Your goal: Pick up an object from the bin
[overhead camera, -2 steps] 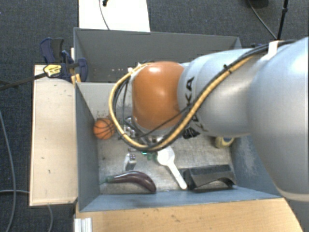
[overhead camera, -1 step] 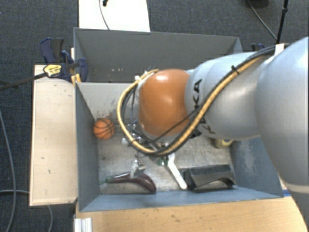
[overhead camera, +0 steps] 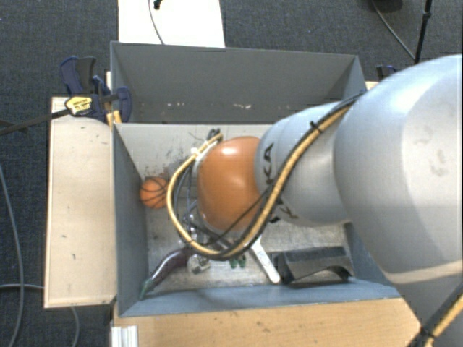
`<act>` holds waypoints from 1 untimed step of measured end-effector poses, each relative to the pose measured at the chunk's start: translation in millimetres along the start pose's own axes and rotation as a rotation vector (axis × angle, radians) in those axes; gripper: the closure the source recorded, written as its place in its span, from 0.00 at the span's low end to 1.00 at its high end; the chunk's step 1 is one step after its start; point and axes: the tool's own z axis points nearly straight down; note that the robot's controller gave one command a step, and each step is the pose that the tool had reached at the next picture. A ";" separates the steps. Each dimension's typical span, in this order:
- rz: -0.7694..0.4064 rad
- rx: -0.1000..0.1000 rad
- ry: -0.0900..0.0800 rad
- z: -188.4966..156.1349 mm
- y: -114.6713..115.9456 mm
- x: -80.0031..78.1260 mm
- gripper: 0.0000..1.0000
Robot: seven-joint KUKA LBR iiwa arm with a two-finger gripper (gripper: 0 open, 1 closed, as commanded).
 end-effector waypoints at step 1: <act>0.002 0.000 0.000 0.0 -0.1 0.0 1.00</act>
Offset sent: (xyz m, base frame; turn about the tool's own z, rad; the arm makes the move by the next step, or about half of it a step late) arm -0.0015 0.0095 0.1442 -0.0697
